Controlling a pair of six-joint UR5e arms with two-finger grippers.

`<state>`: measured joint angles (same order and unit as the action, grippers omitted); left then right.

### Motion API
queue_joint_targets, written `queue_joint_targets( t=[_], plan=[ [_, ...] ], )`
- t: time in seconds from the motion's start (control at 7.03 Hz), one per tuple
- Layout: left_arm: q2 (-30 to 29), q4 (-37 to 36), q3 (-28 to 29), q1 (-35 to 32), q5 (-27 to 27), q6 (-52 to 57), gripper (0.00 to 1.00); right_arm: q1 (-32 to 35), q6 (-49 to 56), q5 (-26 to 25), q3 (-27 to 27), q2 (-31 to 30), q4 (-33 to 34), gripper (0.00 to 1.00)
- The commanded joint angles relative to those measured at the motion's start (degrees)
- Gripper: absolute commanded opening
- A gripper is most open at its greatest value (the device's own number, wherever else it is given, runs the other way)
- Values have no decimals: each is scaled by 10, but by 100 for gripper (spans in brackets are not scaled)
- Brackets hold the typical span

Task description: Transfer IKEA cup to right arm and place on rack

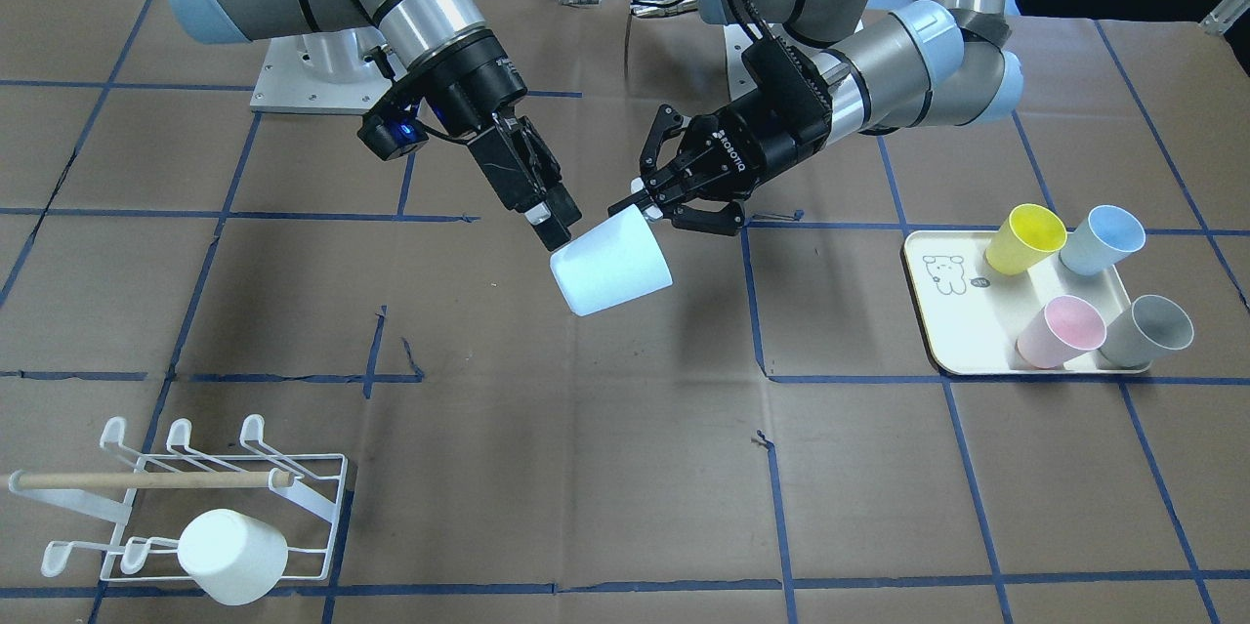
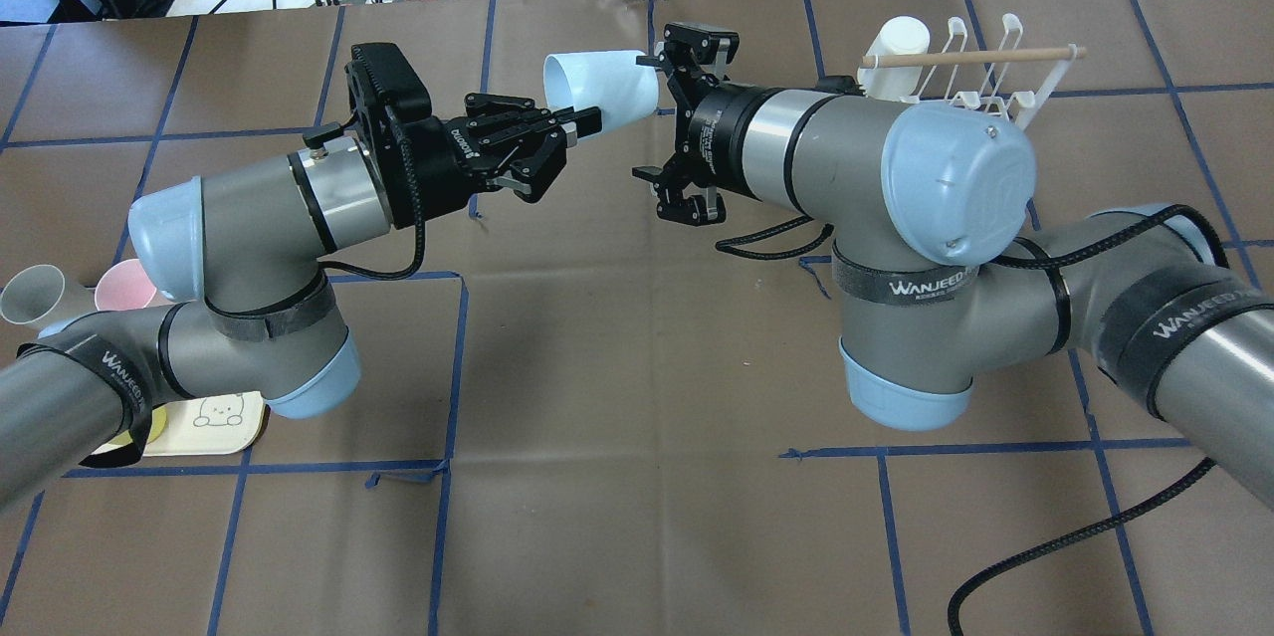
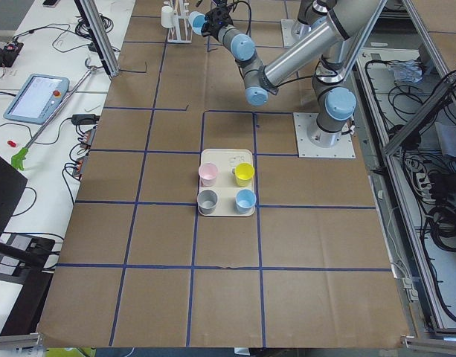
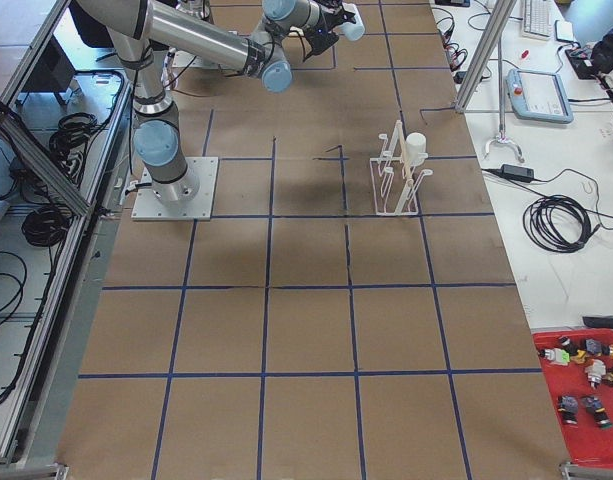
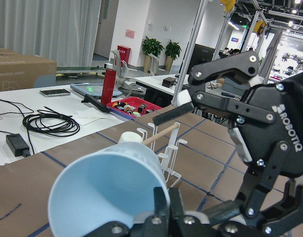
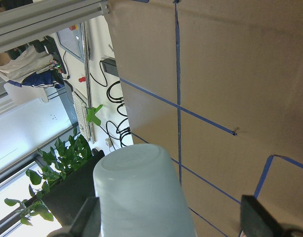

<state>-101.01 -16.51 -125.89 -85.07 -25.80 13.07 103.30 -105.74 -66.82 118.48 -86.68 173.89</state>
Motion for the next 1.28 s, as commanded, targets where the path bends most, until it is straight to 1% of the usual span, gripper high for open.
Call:
queue_joint_targets(
  t=[0.0, 0.71, 1.14],
  plan=[
    [-1, -3, 1, 0, 0, -6, 2, 3, -2, -1, -21, 12, -1, 100],
    [0, -2, 1, 0, 1, -6, 3, 8, -1, 1, -52, 49, 0, 100],
    [0, -2, 1, 0, 3, -7, 4, 9, 0, 1, -57, 54, 0, 97]
  ],
)
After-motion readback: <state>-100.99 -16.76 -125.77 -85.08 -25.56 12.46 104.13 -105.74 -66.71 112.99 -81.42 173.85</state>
